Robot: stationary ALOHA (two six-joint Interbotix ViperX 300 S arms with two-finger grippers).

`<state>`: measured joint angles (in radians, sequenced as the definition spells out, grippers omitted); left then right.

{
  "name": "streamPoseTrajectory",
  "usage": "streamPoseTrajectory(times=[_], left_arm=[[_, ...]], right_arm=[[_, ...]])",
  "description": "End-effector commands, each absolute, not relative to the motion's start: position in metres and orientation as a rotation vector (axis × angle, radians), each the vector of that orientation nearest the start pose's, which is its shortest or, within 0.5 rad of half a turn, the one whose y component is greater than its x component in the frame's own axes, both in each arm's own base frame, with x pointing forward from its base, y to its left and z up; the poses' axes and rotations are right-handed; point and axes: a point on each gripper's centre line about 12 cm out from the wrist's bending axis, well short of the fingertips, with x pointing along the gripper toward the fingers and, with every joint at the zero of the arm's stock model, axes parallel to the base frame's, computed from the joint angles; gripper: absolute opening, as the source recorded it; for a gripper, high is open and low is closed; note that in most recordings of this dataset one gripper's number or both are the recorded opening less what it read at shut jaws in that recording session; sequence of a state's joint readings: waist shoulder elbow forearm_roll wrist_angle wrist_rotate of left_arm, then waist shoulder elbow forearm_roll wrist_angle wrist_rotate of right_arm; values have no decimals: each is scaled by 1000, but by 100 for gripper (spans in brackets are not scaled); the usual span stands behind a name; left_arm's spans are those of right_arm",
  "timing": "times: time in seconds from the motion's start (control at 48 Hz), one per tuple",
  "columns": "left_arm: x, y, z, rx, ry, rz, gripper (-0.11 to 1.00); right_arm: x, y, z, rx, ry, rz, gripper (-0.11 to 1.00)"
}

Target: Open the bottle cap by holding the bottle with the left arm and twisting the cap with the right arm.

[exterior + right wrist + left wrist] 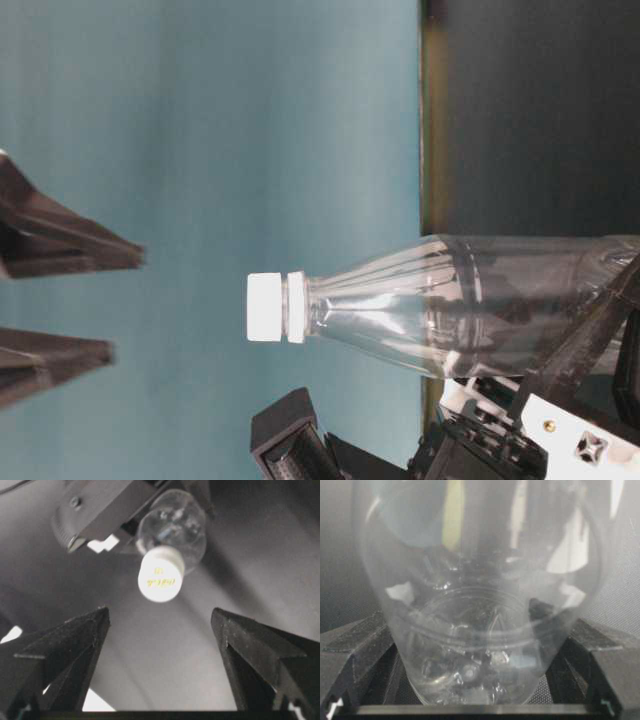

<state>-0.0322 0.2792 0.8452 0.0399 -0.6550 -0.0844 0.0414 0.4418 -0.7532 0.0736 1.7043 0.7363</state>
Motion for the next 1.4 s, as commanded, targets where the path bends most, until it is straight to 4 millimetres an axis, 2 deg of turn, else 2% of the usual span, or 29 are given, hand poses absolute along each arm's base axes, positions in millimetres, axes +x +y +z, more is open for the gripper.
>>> streamPoseTrajectory(times=[0.0,0.25,0.479,0.792,1.104,1.25,1.375], left_arm=[[376,-16,77,-51,467,-47,88],[375,-18,77,-51,469,-51,88],[374,-19,78,-52,467,-54,88],[375,-19,79,-52,464,-56,88],[374,-20,79,-52,464,-57,88],[374,-20,79,-52,464,-57,88],[374,-20,79,-52,464,-57,88]], right_arm=[[489,45,342,602,1381,-394,78],[492,55,310,555,1417,-363,78],[487,56,294,564,1399,-357,78],[485,38,292,585,1373,-386,78],[488,42,294,588,1364,-369,77],[486,47,294,597,1386,-355,63],[487,44,294,601,1383,-358,35]])
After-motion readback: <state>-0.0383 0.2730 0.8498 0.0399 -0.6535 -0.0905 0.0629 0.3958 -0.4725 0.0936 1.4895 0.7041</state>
